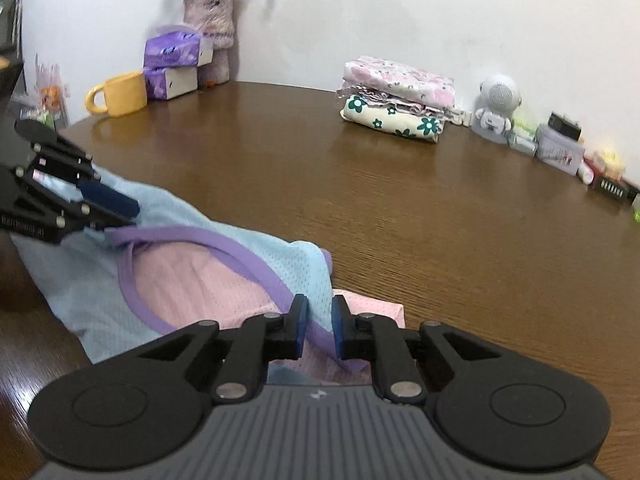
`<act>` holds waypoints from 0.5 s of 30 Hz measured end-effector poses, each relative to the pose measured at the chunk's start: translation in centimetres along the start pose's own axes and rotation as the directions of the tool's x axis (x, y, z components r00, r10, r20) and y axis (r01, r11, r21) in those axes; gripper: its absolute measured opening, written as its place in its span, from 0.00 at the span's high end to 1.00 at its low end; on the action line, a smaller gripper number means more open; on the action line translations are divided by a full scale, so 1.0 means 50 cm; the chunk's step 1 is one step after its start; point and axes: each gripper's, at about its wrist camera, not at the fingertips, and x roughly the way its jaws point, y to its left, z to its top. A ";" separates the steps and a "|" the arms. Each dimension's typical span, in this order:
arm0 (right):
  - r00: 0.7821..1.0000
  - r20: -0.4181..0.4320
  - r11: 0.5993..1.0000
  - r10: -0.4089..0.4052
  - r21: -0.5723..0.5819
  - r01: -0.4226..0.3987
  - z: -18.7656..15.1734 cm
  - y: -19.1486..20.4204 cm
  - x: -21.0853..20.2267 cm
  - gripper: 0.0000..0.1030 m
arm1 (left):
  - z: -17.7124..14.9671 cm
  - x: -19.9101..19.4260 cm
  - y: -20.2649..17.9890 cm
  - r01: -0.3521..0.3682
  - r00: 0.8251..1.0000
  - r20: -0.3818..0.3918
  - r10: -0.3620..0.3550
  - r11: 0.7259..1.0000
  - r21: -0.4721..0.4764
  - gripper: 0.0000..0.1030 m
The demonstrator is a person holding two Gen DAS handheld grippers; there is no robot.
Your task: Fold clothes
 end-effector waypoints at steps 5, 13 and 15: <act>0.998 0.063 0.996 -0.008 0.086 0.003 0.024 -0.015 -0.021 0.86 | -0.021 -0.010 -0.008 0.001 1.000 0.024 -0.001 1.000 0.015 0.81; 0.997 0.003 0.976 0.080 0.205 -0.079 0.036 -0.044 0.033 0.88 | -0.033 -0.017 -0.024 -0.014 0.998 0.058 0.011 0.999 0.047 0.81; 0.999 0.014 0.988 0.037 0.150 -0.039 0.037 -0.027 0.025 0.95 | -0.037 -0.018 -0.024 -0.013 0.998 0.065 0.010 0.999 0.049 0.81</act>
